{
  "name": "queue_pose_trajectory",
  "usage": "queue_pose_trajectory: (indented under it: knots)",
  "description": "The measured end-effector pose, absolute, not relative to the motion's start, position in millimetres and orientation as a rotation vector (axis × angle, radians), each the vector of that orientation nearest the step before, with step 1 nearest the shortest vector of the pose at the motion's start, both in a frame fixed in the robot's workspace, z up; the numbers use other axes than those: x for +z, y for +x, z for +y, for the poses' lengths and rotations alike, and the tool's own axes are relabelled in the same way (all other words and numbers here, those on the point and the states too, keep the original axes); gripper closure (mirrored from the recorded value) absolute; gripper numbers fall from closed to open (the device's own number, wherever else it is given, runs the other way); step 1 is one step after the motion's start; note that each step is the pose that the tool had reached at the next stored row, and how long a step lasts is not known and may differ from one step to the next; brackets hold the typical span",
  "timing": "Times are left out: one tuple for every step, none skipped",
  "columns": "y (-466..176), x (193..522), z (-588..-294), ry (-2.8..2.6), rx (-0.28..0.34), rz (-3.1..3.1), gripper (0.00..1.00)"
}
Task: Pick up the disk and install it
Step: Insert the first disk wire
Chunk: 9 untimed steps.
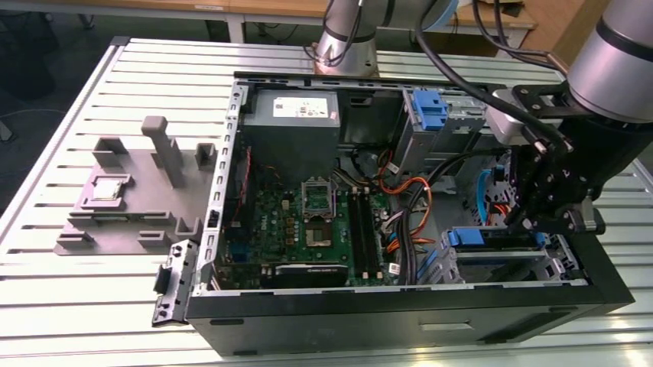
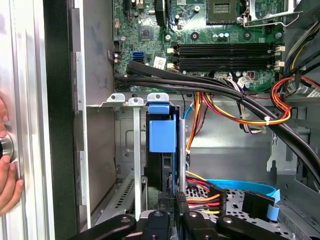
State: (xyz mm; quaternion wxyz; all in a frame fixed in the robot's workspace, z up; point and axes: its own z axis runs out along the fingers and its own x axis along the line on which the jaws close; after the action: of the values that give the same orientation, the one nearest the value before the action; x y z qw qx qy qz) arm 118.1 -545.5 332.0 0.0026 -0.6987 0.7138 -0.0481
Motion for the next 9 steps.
queue_pose_trajectory:
  knots:
    - [118.1, 331.8, -545.5, -2.191, -0.151, 2.239, 0.83]
    - [118.1, 331.7, -545.5, -2.191, -0.151, 2.239, 0.83]
    - [118.1, 331.7, -545.5, -2.191, -0.151, 2.239, 0.83]
    - [118.1, 331.7, -545.5, -2.191, -0.151, 2.239, 0.83]
    - [118.1, 331.6, -545.5, -2.191, -0.150, 2.238, 0.83]
    - [118.1, 331.6, -545.5, -2.191, -0.150, 2.238, 0.83]
    - [118.1, 331.7, -545.5, -2.191, -0.150, 2.238, 0.83]
    - [118.1, 331.8, -545.5, -2.191, -0.150, 2.238, 0.83]
    - [118.1, 331.8, -545.5, -2.191, -0.149, 2.238, 0.83]
